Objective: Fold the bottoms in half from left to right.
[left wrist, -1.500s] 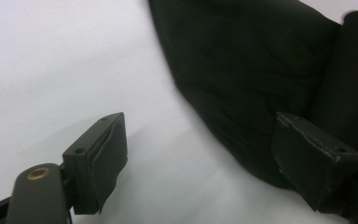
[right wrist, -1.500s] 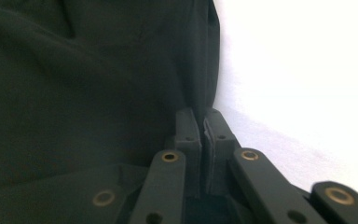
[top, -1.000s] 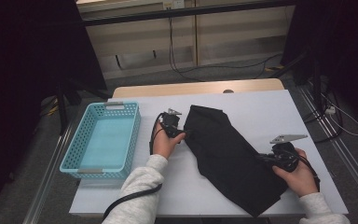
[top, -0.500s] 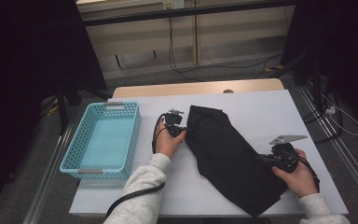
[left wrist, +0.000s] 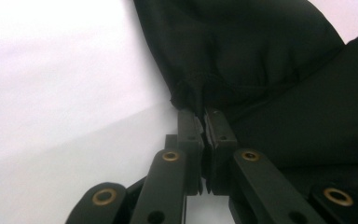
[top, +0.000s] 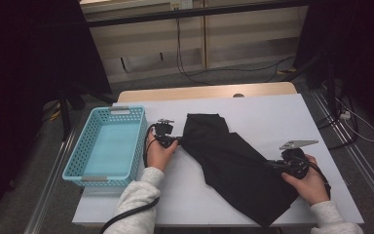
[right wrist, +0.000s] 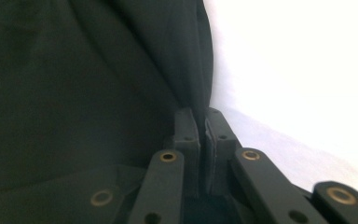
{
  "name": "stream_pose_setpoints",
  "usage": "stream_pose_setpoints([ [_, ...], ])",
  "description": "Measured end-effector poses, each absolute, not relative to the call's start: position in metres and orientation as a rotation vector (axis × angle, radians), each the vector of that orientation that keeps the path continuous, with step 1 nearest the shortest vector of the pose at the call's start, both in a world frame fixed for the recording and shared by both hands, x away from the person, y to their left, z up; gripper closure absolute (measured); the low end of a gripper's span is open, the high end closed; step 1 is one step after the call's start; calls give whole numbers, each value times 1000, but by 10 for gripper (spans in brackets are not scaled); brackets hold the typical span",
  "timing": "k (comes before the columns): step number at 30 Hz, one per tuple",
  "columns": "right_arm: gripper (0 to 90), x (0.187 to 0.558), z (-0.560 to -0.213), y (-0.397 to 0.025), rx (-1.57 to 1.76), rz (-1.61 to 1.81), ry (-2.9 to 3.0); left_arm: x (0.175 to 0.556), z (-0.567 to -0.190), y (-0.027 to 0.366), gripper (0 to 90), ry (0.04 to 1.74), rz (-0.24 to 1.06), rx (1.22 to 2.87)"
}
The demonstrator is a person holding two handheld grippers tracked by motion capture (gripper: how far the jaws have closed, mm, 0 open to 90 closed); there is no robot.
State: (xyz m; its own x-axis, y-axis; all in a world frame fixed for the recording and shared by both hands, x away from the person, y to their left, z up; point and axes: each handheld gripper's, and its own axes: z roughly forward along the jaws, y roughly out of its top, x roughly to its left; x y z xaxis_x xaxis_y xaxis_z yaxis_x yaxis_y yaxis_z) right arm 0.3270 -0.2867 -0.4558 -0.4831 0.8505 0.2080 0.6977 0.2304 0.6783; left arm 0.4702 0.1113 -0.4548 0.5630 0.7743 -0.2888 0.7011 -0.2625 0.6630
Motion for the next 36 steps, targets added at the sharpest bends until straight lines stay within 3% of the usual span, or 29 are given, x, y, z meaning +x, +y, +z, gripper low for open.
stream_pose_setpoints([
  [9, 861, 348, -457, -273, 1441, 1092, 2288, 457, -454, 129, 867, 1229, 180, 2003],
  [12, 746, 352, -457, -273, 1457, 1095, 2269, 454, -454, 132, 867, 1240, 195, 2001],
  [14, 720, 351, -456, -274, 1459, 1085, 2265, 453, -454, 132, 866, 1238, 201, 2001],
  [16, 676, 343, -450, -283, 1475, 1090, 2228, 453, -453, 132, 866, 1227, 211, 2013],
  [29, 662, 307, -449, -312, 1543, 1026, 2252, 450, -450, 137, 865, 1237, 215, 2026],
  [33, 723, 302, -450, -315, 1554, 1025, 2270, 450, -450, 137, 865, 1236, 213, 2020],
  [34, 876, 299, -449, -318, 1575, 987, 2267, 450, -450, 137, 865, 1233, 210, 2018],
  [36, 897, 299, -448, -321, 1599, 997, 2273, 449, -449, 137, 864, 1226, 202, 2020],
])
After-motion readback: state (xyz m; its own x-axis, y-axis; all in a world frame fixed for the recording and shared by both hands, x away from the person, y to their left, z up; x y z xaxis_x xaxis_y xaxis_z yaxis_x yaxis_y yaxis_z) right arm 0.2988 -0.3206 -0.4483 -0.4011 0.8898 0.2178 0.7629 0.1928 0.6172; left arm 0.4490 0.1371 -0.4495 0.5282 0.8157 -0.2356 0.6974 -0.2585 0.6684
